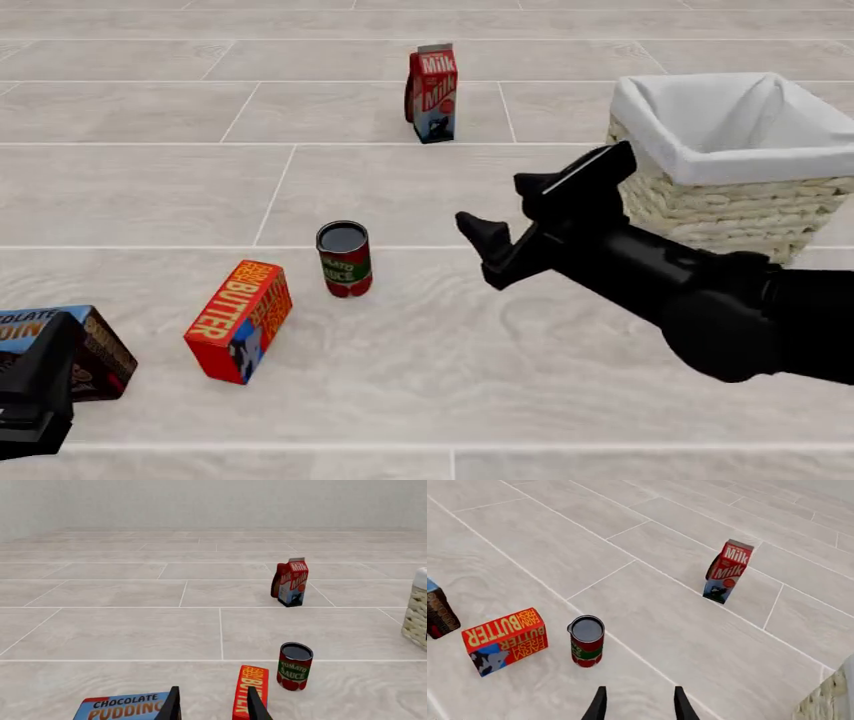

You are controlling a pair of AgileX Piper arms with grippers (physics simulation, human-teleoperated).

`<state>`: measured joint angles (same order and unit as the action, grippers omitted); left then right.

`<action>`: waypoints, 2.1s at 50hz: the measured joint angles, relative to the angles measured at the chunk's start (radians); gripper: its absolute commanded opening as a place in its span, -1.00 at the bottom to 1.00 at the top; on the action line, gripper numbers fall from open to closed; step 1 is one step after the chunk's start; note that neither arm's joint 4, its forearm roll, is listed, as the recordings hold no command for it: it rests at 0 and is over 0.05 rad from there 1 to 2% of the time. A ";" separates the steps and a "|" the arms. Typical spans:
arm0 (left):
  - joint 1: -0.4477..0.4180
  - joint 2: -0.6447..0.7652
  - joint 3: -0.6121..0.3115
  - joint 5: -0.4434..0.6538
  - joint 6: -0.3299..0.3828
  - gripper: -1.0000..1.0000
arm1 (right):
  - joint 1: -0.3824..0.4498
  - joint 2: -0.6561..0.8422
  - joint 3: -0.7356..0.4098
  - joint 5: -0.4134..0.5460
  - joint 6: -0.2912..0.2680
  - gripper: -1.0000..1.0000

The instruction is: Pick the tomato sauce and place it in the basket.

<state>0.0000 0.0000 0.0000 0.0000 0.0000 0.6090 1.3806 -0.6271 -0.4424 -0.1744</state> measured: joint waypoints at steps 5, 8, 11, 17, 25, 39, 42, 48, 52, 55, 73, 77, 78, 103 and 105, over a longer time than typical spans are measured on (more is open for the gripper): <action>0.000 0.000 0.000 0.000 0.000 1.00 | 0.020 0.043 -0.023 -0.011 -0.002 1.00; 0.000 0.000 0.000 0.000 0.000 1.00 | 0.034 0.066 -0.036 -0.014 -0.002 1.00; 0.000 0.000 0.000 0.000 0.000 1.00 | 0.049 0.092 -0.050 -0.017 -0.003 1.00; 0.000 0.000 0.000 0.000 0.000 1.00 | 0.076 0.146 -0.081 -0.025 -0.006 1.00; 0.000 0.000 0.000 0.000 0.000 1.00 | 0.105 0.212 -0.119 -0.043 -0.008 1.00; 0.000 0.000 0.000 0.000 0.000 1.00 | 0.134 0.342 -0.189 -0.081 -0.008 1.00; 0.000 0.000 0.000 0.000 0.000 1.00 | 0.139 0.370 -0.206 -0.087 -0.005 1.00; 0.000 0.000 0.000 0.000 0.000 1.00 | 0.150 0.420 -0.239 -0.094 0.001 1.00; 0.000 0.000 0.000 0.000 0.000 1.00 | 0.154 0.448 -0.264 -0.095 0.003 1.00; 0.000 0.000 0.000 0.000 0.000 1.00 | 0.157 0.467 -0.283 -0.095 0.005 1.00; 0.000 0.000 0.000 0.000 0.000 1.00 | 0.160 0.581 -0.381 -0.101 0.014 1.00; 0.000 0.000 0.000 0.000 0.000 1.00 | 0.160 0.605 -0.402 -0.103 0.018 1.00; 0.000 0.000 0.000 0.000 0.000 1.00 | 0.159 0.611 -0.406 -0.104 0.018 1.00; 0.000 0.000 0.000 0.000 0.000 1.00 | 0.159 0.728 -0.503 -0.108 0.039 1.00; 0.000 0.000 0.000 0.000 0.000 1.00 | 0.159 0.736 -0.510 -0.107 0.041 1.00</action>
<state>0.0000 0.0000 0.0000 0.0000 0.0000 0.7675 2.1165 -1.1369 -0.5499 -0.1337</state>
